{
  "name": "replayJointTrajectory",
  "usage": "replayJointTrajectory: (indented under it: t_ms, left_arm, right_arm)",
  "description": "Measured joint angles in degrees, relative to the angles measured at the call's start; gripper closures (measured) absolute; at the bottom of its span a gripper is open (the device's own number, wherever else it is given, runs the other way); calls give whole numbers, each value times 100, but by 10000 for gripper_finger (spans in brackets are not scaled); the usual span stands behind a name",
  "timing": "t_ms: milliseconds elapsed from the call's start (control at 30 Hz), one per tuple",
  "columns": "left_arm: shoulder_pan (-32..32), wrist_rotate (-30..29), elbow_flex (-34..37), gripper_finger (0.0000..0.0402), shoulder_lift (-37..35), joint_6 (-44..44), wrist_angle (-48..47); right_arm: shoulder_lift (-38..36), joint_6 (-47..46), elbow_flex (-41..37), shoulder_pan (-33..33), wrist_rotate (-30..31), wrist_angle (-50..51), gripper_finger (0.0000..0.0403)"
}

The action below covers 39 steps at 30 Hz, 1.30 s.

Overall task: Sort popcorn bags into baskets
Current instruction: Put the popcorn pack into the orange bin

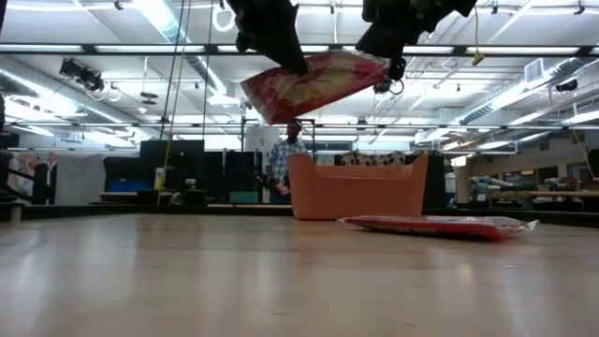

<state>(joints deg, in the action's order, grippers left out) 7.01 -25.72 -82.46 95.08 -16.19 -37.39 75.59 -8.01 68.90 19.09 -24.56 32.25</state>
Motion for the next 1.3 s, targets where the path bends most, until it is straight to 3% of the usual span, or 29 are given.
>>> replayJointTrajectory:
  t_ms: [467, 667, 967, 1300]
  left_arm:
    - [-445, -626, -277, 382, -12, 106, -29]
    - [-384, -775, -353, 382, -25, 293, 38]
    - [-288, -972, -353, 381, -25, 367, 37]
    - [-220, -1528, -353, 381, -27, 642, 613]
  right_arm:
    - [0, -399, 0, 22, -358, -524, 286]
    - [-28, -228, 0, 24, -191, -512, 286]
    - [-437, -87, 0, 70, 1115, -558, 286]
    - [-643, 23, 0, 166, 799, -601, 286]
